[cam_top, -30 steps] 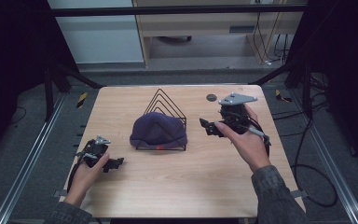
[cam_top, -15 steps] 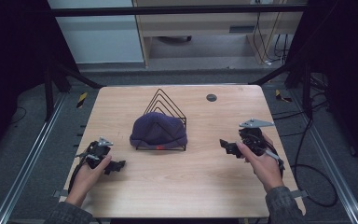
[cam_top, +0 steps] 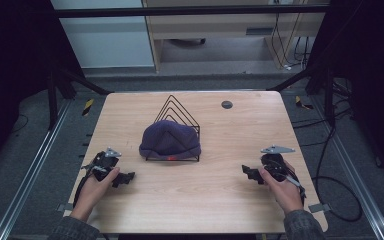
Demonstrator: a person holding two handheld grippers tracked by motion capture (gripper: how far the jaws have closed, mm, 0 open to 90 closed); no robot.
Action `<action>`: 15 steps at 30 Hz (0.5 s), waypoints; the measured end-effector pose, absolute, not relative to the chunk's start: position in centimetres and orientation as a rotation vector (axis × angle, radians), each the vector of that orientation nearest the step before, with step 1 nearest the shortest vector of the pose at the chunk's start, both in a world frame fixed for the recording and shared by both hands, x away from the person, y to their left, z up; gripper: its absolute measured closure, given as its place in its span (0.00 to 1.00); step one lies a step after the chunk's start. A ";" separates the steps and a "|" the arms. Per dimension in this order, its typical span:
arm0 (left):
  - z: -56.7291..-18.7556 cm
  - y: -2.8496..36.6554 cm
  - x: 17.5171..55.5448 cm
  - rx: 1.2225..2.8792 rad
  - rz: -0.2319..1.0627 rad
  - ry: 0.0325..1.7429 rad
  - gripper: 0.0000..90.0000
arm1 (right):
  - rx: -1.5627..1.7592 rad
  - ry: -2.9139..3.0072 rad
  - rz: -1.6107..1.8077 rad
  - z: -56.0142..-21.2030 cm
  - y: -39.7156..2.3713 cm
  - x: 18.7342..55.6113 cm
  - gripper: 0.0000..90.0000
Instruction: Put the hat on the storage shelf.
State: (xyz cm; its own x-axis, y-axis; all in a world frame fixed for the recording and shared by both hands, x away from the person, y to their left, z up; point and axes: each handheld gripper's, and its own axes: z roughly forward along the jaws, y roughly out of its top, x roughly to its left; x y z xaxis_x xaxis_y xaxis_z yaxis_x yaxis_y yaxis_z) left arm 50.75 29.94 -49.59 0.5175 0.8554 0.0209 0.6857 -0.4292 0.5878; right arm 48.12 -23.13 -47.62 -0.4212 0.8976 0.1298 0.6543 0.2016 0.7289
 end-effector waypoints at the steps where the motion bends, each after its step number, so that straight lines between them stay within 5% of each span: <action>1: -49.6 29.9 50.7 2.243 0.434 1.254 0.00 | 1.458 2.160 1.045 -47.8 -23.3 48.2 0.16; 15: -49.7 29.9 50.7 2.237 0.434 1.247 0.00 | 1.524 2.137 0.992 -49.8 -23.8 48.6 0.15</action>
State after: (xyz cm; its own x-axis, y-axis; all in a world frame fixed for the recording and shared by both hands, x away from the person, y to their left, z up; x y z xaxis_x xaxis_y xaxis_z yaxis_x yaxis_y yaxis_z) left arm 50.73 29.87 -49.65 0.5205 0.8537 0.0184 0.6806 -0.4278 0.5949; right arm 48.57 -23.82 -49.77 -0.3707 0.9206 0.1228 0.6877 0.1832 0.7025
